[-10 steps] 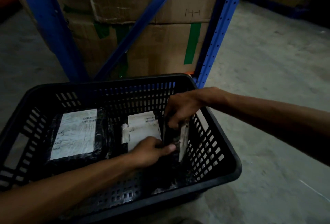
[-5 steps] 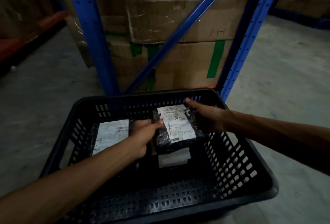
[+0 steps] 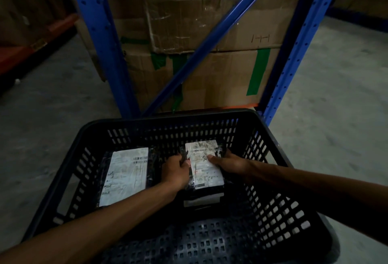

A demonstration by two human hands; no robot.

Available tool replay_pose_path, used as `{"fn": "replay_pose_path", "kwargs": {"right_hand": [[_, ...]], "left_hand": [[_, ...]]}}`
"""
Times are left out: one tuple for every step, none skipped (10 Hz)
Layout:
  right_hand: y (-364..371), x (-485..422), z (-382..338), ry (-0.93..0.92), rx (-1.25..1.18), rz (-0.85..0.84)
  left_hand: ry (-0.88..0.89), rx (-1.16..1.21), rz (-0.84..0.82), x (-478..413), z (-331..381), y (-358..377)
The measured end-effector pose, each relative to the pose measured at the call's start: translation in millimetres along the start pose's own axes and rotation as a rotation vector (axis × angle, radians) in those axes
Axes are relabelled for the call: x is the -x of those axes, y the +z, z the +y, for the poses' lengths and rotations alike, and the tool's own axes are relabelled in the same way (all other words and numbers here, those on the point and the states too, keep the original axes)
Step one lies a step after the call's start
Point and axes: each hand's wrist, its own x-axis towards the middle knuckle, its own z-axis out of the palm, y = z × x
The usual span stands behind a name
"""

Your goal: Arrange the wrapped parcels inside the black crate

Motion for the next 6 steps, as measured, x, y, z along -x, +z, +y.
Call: {"fn": "replay_pose_path", "kwargs": {"right_hand": [[2, 5, -3, 0.012, 0.034, -0.027], [4, 13, -8, 0.032, 0.063, -0.037], [6, 18, -14, 0.061, 0.066, -0.052], [13, 21, -20, 0.065, 0.117, -0.018], [17, 20, -22, 0.072, 0.183, 0.035], [20, 39, -43, -0.067, 0.418, 0.231]], "left_hand": [[-0.012, -0.025, -0.018, -1, -4, -6], [-0.013, -0.006, -0.040, 1, -8, -10], [-0.004, 0.035, -0.036, 2, -14, -15], [0.025, 0.015, -0.038, 9, -14, -25], [0.023, -0.036, -0.091, 9, -7, -34], [0.077, -0.109, -0.060, 26, 16, -40]]}}
